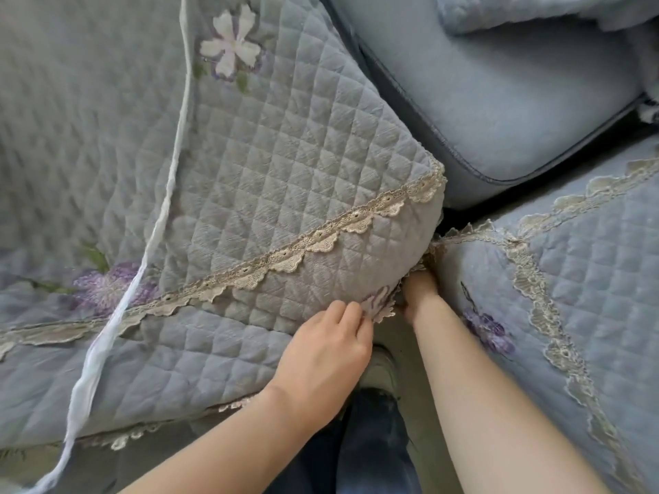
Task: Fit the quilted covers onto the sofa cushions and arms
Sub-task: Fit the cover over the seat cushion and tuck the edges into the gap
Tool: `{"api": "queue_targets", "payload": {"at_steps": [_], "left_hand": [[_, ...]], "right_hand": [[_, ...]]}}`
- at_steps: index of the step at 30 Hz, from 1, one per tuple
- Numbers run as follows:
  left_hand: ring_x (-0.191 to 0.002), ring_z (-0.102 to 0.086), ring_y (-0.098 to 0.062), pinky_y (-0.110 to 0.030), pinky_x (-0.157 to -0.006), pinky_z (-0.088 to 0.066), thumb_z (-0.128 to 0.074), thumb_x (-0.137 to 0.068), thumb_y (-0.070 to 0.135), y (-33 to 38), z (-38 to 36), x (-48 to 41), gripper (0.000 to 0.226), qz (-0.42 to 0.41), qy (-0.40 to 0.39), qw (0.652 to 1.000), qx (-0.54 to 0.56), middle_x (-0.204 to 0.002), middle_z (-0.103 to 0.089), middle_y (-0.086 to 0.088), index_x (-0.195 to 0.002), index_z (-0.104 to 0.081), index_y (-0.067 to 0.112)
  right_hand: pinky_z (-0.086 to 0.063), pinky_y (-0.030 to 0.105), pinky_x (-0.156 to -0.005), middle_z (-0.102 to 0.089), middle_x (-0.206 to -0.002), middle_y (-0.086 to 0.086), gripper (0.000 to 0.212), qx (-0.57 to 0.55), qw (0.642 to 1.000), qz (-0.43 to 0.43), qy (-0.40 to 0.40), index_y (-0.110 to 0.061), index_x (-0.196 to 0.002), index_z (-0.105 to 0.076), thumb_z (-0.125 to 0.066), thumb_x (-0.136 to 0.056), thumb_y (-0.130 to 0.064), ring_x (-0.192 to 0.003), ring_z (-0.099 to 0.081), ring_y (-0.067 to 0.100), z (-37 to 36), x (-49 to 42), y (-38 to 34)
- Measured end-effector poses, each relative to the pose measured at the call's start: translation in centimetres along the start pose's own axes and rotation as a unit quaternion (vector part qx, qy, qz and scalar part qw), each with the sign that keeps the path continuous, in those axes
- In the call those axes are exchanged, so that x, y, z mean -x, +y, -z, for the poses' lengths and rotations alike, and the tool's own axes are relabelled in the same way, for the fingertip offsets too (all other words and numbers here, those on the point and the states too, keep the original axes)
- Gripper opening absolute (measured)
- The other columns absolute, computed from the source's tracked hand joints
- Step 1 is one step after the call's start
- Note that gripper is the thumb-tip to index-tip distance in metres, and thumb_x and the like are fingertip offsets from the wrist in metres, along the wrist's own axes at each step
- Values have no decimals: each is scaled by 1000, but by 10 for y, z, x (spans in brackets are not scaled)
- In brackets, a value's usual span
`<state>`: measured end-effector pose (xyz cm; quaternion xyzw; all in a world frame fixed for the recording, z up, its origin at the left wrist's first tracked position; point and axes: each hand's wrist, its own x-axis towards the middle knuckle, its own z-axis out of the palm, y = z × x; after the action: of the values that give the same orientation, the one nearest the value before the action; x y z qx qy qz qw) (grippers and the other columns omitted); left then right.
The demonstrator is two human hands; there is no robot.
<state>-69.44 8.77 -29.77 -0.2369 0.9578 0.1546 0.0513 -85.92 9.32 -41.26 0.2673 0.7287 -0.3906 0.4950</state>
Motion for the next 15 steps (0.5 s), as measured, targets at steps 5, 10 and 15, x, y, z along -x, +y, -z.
{"api": "queue_targets", "payload": {"at_steps": [5,10,15], "left_hand": [[-94,-60,-17,-25,-77,-49,-51,-81,6,12,-17,50,40,41,-147,969,196,-104,-61,5,-117,-63,20],[-107,-55,-5,-27,-95,-40,-57,-93,17,0,-32,74,14,533,-115,489,681,-122,-59,10,-99,-67,24],[-125,-52,-16,-44,-89,-49,-64,-76,15,2,-45,70,43,456,54,232,857,-131,-61,2,-119,-62,21]], "right_hand": [[-50,38,-93,-57,-131,13,33,-102,993,-22,-54,-13,-116,-59,-38,-99,-32,-99,-60,26,21,29,9],[-50,45,-93,-62,-125,4,71,-132,985,38,-105,-22,-132,-54,-64,-75,-63,-109,-61,26,26,44,10],[-54,33,-67,-63,-115,10,35,-55,998,5,-23,-9,-128,-55,-39,-101,-24,-81,-60,23,21,36,22]]}}
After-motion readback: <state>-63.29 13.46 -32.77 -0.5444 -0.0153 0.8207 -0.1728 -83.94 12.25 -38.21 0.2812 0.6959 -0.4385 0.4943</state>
